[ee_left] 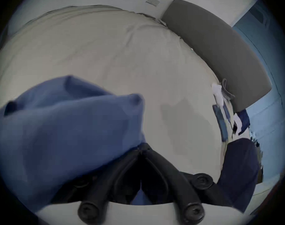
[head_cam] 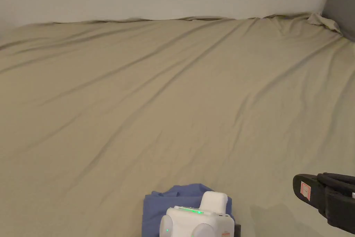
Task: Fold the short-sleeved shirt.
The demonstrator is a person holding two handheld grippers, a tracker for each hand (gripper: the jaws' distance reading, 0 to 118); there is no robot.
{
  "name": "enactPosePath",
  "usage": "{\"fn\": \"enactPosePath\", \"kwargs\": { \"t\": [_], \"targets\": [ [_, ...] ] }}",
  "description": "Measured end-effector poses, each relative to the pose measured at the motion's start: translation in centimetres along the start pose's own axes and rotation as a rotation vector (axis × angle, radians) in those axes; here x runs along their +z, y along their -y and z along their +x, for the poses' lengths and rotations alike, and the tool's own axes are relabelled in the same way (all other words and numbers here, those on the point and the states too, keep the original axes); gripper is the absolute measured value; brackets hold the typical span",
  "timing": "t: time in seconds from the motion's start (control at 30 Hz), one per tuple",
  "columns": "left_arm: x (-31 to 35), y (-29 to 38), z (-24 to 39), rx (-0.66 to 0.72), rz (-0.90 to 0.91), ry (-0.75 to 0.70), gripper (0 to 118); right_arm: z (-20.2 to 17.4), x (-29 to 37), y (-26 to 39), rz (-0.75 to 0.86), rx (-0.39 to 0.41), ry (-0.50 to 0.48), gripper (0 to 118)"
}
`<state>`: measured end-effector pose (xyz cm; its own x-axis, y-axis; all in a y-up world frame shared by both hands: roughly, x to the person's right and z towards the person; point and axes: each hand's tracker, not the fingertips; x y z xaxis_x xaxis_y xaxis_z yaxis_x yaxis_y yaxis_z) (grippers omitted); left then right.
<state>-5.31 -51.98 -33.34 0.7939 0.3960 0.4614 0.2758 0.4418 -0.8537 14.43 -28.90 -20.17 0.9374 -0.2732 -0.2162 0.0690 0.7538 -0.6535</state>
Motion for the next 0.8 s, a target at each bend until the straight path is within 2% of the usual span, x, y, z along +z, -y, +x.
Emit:
{"fn": "enactPosePath", "kwargs": {
  "t": [0.03, 0.1, 0.2, 0.27, 0.3, 0.37, 0.43, 0.5, 0.57, 0.6, 0.67, 0.7, 0.73, 0.77, 0.8],
  "targets": [
    [0.5, -0.6, 0.5, -0.003, 0.074, 0.010, 0, 0.0, 0.3, -0.2, 0.007, 0.001, -0.002, 2],
    [1.3, -0.7, 0.5, 0.004, 0.008, 0.031, 0, 0.1, 0.7, -0.5, 0.028, 0.004, -0.015, 2],
    [7.1, -0.1, -1.3, 0.113, 0.099, 0.264, 0, 0.7, 0.0, -1.2, 0.040, 0.003, -0.055, 2],
    [12.2, 1.2, -3.8, 0.202, 0.195, 0.336, 0, 1.1, -2.1, -1.6, 0.020, -0.022, -0.134, 2],
    [14.7, 2.0, -5.5, 0.235, 0.231, 0.316, 0, 1.6, -3.9, -1.5, 0.001, -0.060, -0.216, 2],
    [19.0, 3.4, -10.3, 0.292, 0.274, 0.172, 0, 2.2, -8.6, -0.8, -0.128, -0.165, -0.335, 2],
    [21.7, 5.0, -14.1, 0.359, 0.298, 0.060, 0, 2.1, -14.1, 0.8, -0.292, -0.189, -0.403, 2],
    [23.1, 6.0, -17.3, 0.411, 0.324, 0.042, 0, 1.6, -18.7, 3.0, -0.410, -0.154, -0.329, 2],
    [23.7, 7.0, -18.4, 0.461, 0.324, 0.060, 0, 1.6, -22.1, 5.2, -0.521, -0.075, -0.131, 2],
    [23.5, 7.1, -18.6, 0.449, 0.330, 0.063, 0, 2.1, -23.4, 6.4, -0.537, -0.057, -0.080, 2],
    [22.5, 7.2, -18.3, 0.444, 0.319, 0.072, 0, 4.2, -25.7, 8.6, -0.594, -0.155, -0.078, 2],
    [21.9, 7.0, -18.1, 0.432, 0.301, 0.099, 0, 5.2, -26.0, 9.1, -0.566, -0.236, -0.140, 2],
    [20.9, 6.5, -17.7, 0.417, 0.277, 0.092, 22, 6.5, -25.3, 8.5, -0.530, -0.345, -0.225, 2],
    [19.6, 6.0, -17.1, 0.389, 0.233, 0.071, 94, 7.5, -25.2, 8.5, -0.551, -0.395, -0.252, 2],
    [18.3, 5.6, -16.3, 0.353, 0.176, 0.021, 118, 8.0, -25.2, 8.7, -0.549, -0.411, -0.263, 2]
  ]
}}
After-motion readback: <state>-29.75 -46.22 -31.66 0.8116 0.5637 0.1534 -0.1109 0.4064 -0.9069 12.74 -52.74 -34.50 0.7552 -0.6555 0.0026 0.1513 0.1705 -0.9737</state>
